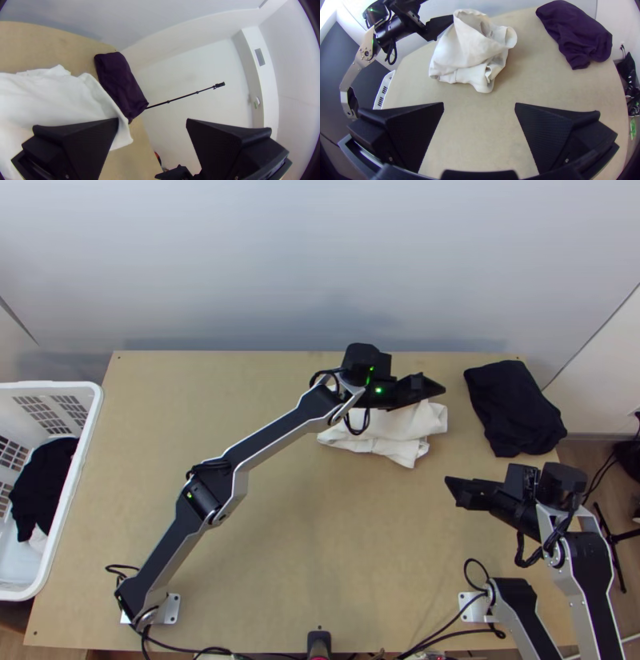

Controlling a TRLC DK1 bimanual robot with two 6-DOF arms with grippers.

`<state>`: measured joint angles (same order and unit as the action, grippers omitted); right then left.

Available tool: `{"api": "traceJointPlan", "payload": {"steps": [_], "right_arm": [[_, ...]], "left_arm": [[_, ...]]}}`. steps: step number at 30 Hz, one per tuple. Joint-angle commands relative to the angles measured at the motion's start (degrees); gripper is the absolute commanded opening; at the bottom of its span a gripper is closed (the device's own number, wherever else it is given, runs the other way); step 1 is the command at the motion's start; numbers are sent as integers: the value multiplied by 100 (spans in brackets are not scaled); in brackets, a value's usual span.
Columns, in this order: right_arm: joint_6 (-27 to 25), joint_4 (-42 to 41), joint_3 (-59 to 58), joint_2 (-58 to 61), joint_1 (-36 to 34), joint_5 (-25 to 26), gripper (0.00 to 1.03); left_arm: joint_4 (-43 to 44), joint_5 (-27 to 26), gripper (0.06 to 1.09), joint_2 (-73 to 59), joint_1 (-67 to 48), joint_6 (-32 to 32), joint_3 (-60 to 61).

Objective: Fold the t-shirt

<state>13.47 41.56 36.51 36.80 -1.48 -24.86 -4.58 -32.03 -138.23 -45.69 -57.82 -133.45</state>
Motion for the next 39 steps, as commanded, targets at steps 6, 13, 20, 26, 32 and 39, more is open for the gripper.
{"api": "traceJointPlan", "payload": {"steps": [6, 13, 20, 26, 32, 39], "right_arm": [[41, -148, -56, 21, 86, -10, 99], [103, -289, -92, -15, 86, -10, 99], [946, -1563, -496, 785, 376, 78, 99], [1333, -3093, -434, 2235, 859, 69, 99], [1702, -3866, 172, 3879, 1018, 69, 99], [2010, -4727, 401, 4881, 1070, 69, 99]], "left_arm": [[-1810, -348, 104, -301, -45, 2240, 21], [-2645, 373, 104, -406, 227, 3339, 21], [-3506, 320, 104, 394, 1124, 3567, 363], [-4271, 241, 104, 1176, 1783, 3805, 662], [-4772, 241, 104, 1818, 2310, 4139, 987], [-4745, 241, 104, 2609, 2873, 4235, 2016]]}}
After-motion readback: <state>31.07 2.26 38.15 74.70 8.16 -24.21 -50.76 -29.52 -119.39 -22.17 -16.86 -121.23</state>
